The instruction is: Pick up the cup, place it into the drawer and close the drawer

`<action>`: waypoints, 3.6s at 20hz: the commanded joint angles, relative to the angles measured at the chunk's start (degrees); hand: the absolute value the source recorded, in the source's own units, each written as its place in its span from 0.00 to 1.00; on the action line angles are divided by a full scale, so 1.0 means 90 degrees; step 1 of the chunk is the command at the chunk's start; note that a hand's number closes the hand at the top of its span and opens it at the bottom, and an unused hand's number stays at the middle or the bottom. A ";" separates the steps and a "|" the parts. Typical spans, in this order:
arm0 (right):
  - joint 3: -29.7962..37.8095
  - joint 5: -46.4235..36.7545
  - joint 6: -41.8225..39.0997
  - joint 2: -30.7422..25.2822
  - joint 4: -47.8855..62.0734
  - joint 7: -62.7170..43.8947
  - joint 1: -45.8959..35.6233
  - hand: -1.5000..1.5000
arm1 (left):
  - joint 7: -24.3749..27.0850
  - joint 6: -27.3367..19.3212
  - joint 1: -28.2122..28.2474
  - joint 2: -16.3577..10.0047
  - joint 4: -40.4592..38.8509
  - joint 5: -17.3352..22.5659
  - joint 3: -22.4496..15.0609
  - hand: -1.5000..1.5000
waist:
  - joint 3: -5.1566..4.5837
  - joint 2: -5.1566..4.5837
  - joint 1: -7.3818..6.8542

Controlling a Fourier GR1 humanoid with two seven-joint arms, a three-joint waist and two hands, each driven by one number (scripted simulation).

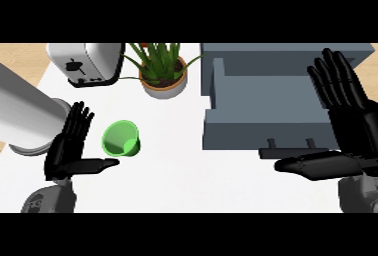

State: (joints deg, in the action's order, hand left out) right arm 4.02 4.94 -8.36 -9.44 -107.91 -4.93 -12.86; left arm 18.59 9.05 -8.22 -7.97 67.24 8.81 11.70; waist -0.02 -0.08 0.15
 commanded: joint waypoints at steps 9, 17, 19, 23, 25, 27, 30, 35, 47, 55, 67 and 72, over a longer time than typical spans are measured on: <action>0.0329 0.0194 -0.0160 -0.0157 0.0203 -0.0044 -0.0305 0.00 | 0.2710 0.0142 -0.1224 -0.0408 -0.4006 -0.0608 0.0371 0.00 | -0.0005 -0.0011 0.0043; 0.0072 -0.0006 0.0035 -0.0019 -0.0021 -0.0425 -0.0549 0.00 | 0.4090 0.0228 -0.1809 -0.0464 -0.5848 -0.0748 0.0574 0.00 | -0.0014 -0.0032 0.0079; 0.0343 0.0348 -0.0220 -0.0200 -0.0253 -0.0412 -0.0244 0.00 | 0.4259 0.0220 -0.2036 -0.0506 -0.6235 -0.0760 0.0656 0.00 | -0.0018 -0.0042 0.0136; 0.0100 0.0073 -0.0103 -0.0102 -0.0235 -0.0524 -0.0256 0.00 | 0.4455 0.0265 -0.2115 -0.0533 -0.6490 -0.0766 0.0713 0.00 | -0.0022 -0.0054 0.0162; 0.0314 0.0193 -0.0324 -0.0214 0.0102 -0.0073 -0.0245 0.00 | 0.4438 -0.0053 -0.2279 -0.0360 -0.6512 -0.0808 0.0690 0.00 | -0.0018 -0.0055 0.0143; 0.0097 -0.0005 -0.0152 0.0052 0.0117 0.0086 -0.0118 0.00 | 0.4688 0.0299 -0.2135 -0.0630 -0.6491 -0.0855 0.0668 0.00 | -0.0023 -0.0073 0.0164; 0.0341 0.0210 -0.0233 -0.0123 0.0284 -0.0048 -0.0393 0.00 | 0.4478 0.0078 -0.2431 -0.0435 -0.6581 -0.0893 0.0645 0.00 | -0.0021 -0.0070 0.0162; 0.0277 0.0227 -0.0050 -0.0088 0.0019 -0.0487 -0.0671 0.00 | 0.4553 0.0216 -0.2480 -0.0317 -0.6596 -0.0914 0.0639 0.00 | -0.0026 -0.0079 0.0181; 0.0360 0.0137 -0.0253 -0.0193 0.0380 -0.0123 -0.0433 0.00 | 0.5335 -0.0349 -0.2505 -0.0172 -0.6077 -0.0929 0.0711 1.00 | -0.0029 -0.0119 0.0197; 0.0536 0.0357 -0.0250 -0.0369 0.0249 -0.0525 -0.0717 0.00 | 0.5892 -0.0987 -0.2484 0.0003 -0.5777 -0.0633 0.1152 1.00 | -0.0019 -0.0058 0.0106; 0.0640 0.0363 -0.0516 -0.0481 0.0165 -0.0165 -0.0165 0.00 | 0.4701 0.0166 -0.3426 0.0068 -0.4716 -0.0703 0.0614 1.00 | 0.0005 0.0030 0.0023; 0.0544 0.0229 -0.0301 -0.0404 0.0022 -0.0479 -0.0263 0.00 | 0.3529 -0.0067 -0.3963 0.0529 -0.3652 -0.0627 0.0261 1.00 | 0.0009 0.0075 -0.0093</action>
State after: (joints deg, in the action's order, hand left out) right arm 9.10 7.33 -11.57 -12.78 -106.94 -7.52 -14.43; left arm 55.69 7.41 -40.31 -5.08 28.76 3.00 16.32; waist 0.04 0.36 -0.15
